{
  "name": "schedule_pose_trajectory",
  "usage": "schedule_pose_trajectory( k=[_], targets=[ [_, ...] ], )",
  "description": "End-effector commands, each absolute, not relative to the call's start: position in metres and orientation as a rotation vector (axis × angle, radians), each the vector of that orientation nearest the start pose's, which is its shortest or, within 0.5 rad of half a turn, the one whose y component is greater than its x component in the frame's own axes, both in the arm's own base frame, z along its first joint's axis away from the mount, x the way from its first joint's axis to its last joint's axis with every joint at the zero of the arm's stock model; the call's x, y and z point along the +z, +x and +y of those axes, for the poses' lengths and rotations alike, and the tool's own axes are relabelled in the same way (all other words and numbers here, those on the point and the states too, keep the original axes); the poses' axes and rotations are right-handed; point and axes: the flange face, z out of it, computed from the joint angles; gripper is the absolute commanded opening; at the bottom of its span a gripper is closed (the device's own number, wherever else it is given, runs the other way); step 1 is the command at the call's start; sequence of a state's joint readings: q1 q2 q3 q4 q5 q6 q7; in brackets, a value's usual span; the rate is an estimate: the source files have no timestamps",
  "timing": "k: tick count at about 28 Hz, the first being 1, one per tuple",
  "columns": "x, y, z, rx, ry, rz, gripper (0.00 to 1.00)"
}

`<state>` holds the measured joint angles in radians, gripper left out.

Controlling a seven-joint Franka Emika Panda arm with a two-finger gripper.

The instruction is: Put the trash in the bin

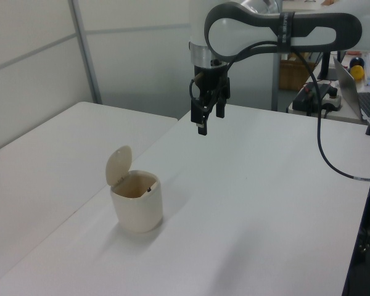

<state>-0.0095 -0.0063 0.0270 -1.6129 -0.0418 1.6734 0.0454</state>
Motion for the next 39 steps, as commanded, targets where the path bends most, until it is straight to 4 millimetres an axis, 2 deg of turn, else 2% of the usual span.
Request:
schedule_pose_trajectory(
  k=[1,22,39],
  targets=[
    [0.617,0.555,-0.001,-0.078,-3.172,0.021,1.0],
    [0.62,0.553,-0.014,-0.075,-3.17,0.058,1.0],
    [0.619,0.552,-0.013,-0.058,-3.171,0.054,1.0]
  ],
)
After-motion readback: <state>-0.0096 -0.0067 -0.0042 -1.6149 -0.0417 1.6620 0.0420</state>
